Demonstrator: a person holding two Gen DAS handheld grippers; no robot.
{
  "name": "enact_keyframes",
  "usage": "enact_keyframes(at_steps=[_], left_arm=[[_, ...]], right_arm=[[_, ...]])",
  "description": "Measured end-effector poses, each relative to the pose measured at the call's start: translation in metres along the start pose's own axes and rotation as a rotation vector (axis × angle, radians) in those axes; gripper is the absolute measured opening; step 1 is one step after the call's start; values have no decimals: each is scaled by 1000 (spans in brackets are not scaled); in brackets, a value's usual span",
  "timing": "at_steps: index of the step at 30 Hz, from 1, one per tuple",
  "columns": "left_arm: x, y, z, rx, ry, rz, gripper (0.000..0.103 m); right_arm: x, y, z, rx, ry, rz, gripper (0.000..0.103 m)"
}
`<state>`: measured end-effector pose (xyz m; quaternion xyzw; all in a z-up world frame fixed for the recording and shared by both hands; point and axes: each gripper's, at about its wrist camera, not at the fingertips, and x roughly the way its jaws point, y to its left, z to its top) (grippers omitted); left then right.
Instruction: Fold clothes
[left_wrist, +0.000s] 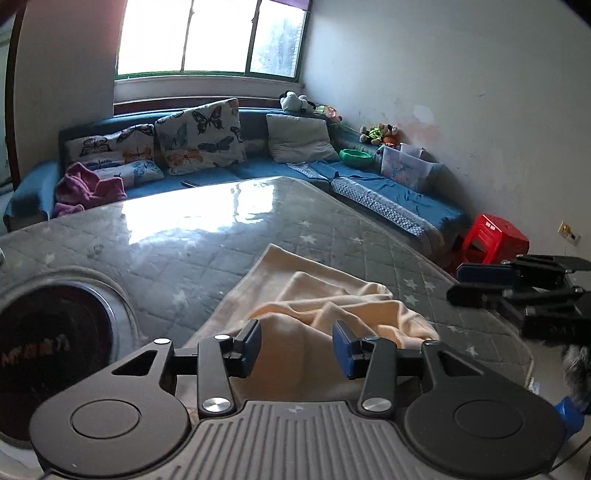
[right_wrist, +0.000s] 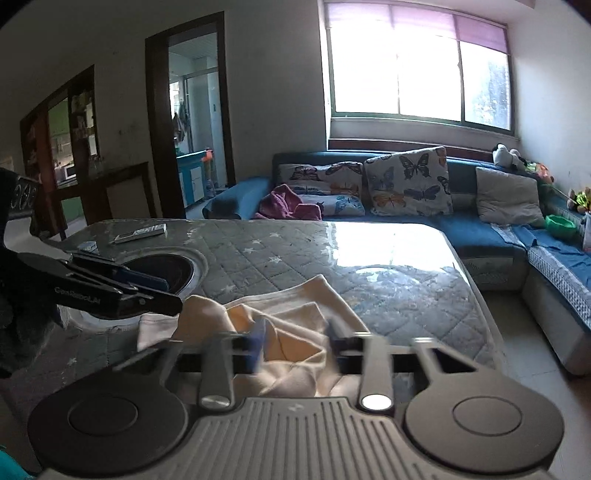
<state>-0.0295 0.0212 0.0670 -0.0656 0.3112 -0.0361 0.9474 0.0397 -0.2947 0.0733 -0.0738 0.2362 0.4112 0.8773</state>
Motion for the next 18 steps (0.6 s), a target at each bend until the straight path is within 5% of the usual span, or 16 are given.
enact_keyframes(at_steps=[10, 18], left_arm=[[-3, -17, -25, -34, 67, 40, 61], [-8, -21, -46, -61, 111, 81, 75]], right_arm=[[-1, 17, -36, 64, 47, -35, 83], [1, 27, -56, 119, 86, -61, 96]])
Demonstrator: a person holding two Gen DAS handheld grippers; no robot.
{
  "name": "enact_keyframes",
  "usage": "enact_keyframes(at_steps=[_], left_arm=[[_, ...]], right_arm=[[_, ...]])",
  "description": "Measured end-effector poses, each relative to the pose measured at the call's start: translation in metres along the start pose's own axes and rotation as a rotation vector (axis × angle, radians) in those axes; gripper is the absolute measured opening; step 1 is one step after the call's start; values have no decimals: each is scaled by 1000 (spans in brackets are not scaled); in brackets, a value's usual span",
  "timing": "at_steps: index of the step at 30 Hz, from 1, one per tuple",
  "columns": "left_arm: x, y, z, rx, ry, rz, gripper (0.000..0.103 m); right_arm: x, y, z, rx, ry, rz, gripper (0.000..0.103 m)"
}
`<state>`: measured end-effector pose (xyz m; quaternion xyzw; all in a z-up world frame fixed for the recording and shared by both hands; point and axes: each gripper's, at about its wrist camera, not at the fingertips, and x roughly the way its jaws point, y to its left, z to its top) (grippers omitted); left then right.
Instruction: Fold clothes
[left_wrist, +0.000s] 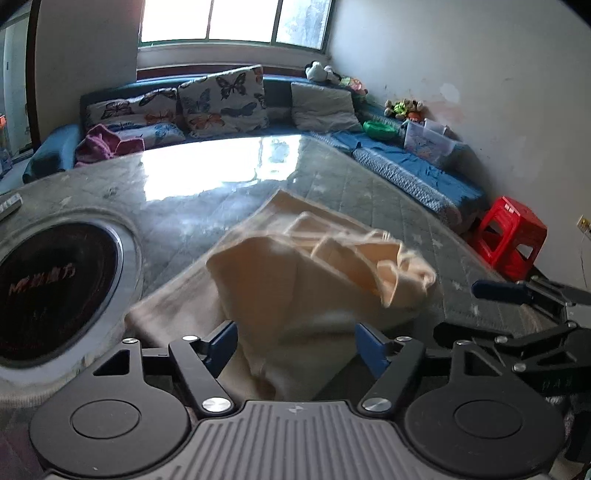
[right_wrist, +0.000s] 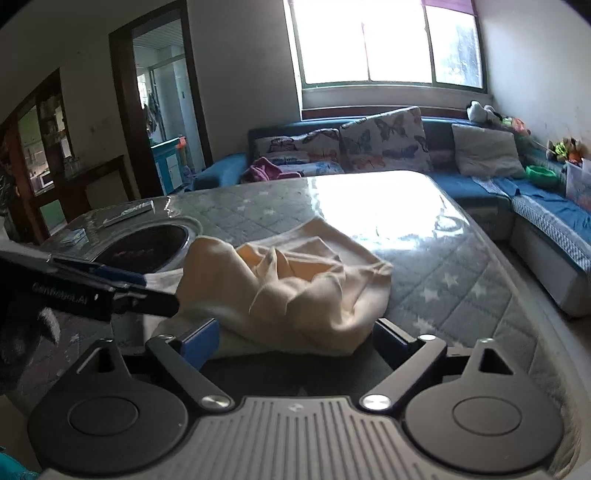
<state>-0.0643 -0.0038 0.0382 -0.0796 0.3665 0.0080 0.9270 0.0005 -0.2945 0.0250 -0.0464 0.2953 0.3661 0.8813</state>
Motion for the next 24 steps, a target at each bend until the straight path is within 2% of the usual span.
enact_keyframes(at_steps=[7, 8, 9, 11, 13, 15, 24], left_arm=[[17, 3, -21, 13, 78, 47, 73], [22, 5, -23, 17, 90, 62, 71], [25, 7, -24, 21, 97, 72, 65], [27, 10, -22, 30, 90, 79, 63], [29, 13, -20, 39, 83, 85, 54], [33, 19, -16, 36, 83, 90, 51], [54, 38, 7, 37, 65, 183, 48]], right_arm=[[7, 4, -3, -10, 19, -8, 98], [7, 4, -3, -11, 20, -7, 98], [8, 5, -2, -12, 21, -5, 98], [10, 6, -1, -13, 24, -1, 99], [12, 6, 0, -14, 27, 2, 99], [14, 7, 1, -14, 29, 5, 99], [27, 11, 4, -19, 36, 18, 101]])
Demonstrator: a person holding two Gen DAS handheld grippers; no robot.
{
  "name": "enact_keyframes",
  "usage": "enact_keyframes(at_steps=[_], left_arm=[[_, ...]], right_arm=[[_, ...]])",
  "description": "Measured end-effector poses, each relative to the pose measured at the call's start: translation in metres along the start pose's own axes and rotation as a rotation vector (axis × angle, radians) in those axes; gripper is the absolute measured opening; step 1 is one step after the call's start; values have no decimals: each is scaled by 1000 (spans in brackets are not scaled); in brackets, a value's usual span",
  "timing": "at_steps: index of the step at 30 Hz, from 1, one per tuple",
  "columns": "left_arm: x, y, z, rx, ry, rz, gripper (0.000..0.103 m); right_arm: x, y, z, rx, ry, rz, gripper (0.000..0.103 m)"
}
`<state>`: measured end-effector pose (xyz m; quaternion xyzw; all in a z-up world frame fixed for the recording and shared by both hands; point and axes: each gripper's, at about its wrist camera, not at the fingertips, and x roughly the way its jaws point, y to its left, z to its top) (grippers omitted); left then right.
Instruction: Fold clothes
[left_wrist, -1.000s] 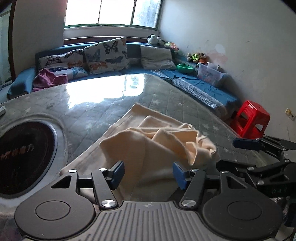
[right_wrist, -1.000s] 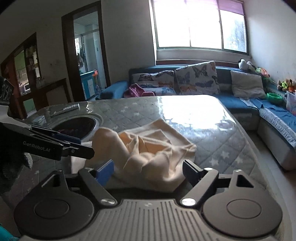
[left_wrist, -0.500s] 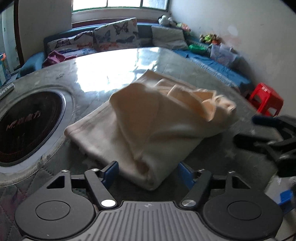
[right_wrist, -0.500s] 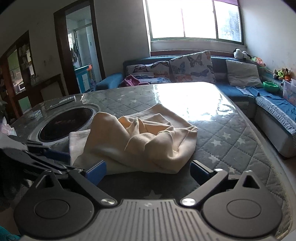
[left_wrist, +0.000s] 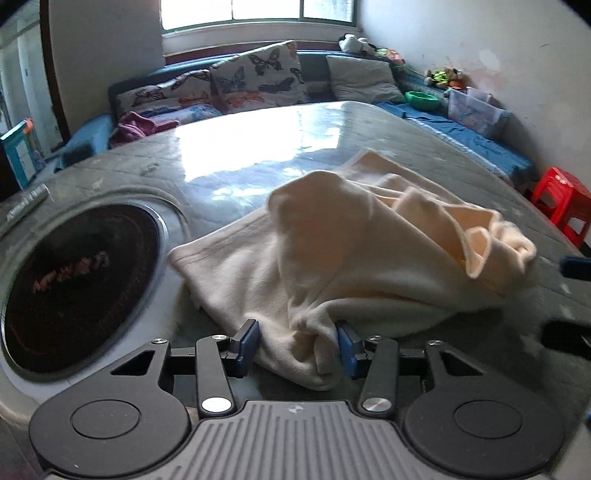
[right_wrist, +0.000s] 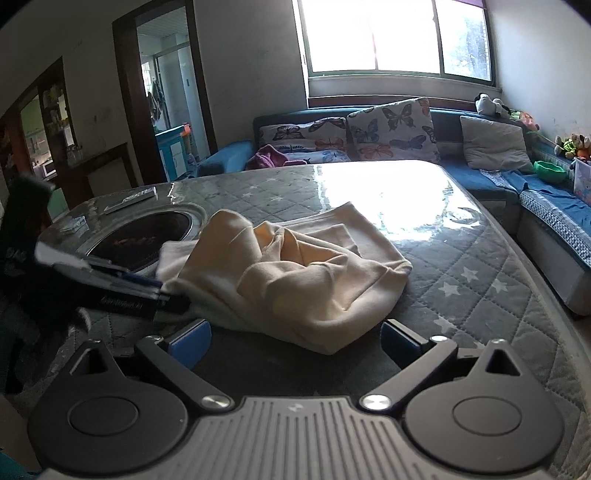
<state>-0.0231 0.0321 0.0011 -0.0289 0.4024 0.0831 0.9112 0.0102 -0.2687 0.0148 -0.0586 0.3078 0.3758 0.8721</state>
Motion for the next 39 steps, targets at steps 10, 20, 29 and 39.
enact_keyframes(at_steps=[10, 20, 29, 39], left_arm=[[22, 18, 25, -61, 14, 56, 52], [10, 22, 24, -123, 22, 30, 70], [-6, 10, 20, -126, 1, 1, 88], [-11, 3, 15, -139, 12, -2, 97]], right_arm=[[22, 2, 15, 14, -3, -6, 103], [34, 7, 19, 40, 10, -1, 103], [28, 11, 19, 51, -1, -8, 103], [28, 14, 17, 73, 10, -29, 103]])
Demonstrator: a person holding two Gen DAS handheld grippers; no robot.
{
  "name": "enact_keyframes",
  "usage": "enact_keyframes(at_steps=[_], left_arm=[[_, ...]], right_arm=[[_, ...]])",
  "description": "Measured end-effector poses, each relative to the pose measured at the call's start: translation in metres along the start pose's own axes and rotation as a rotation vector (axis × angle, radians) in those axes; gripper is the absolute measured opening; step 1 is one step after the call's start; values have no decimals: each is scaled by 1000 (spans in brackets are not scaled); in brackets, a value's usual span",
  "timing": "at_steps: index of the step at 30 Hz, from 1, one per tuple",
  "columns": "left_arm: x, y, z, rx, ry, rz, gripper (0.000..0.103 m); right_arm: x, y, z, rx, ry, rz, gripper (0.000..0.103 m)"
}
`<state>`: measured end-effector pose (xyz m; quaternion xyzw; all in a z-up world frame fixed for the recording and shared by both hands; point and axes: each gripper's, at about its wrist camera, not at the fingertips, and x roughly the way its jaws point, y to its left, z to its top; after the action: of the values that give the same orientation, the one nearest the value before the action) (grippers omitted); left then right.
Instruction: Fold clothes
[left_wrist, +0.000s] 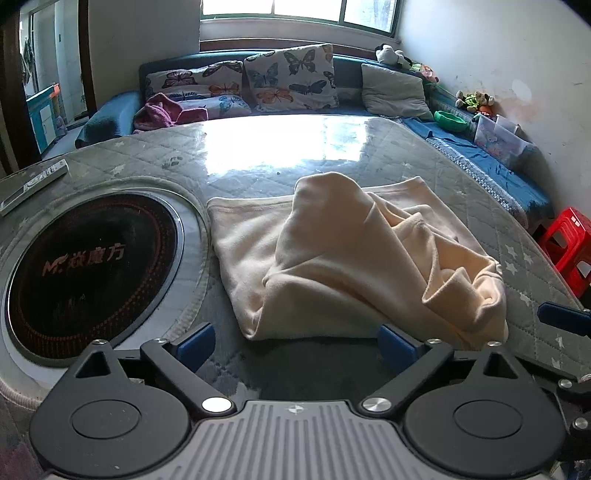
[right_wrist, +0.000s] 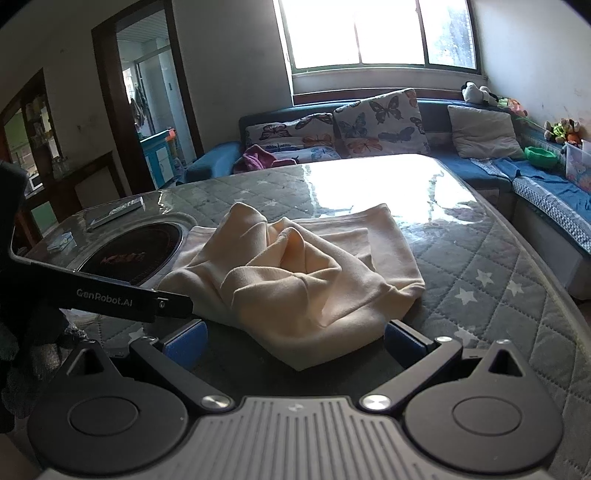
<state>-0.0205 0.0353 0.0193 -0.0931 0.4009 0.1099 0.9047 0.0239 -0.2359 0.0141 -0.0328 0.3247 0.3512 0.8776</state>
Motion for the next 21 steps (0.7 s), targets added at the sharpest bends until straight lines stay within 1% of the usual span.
enact_keyframes(at_steps=[3, 7, 16, 21], left_arm=[[0, -2, -2, 0, 5, -3, 101], [-1, -3, -4, 2, 4, 0, 103], [-2, -6, -8, -2, 14, -3, 103], [-4, -9, -12, 2, 23, -7, 103]], right_arm=[[2, 1, -2, 12, 12, -1, 103], [6, 4, -5, 15, 32, -6, 103], [3, 6, -8, 29, 40, -26, 103], [1, 8, -10, 35, 43, -22, 103]])
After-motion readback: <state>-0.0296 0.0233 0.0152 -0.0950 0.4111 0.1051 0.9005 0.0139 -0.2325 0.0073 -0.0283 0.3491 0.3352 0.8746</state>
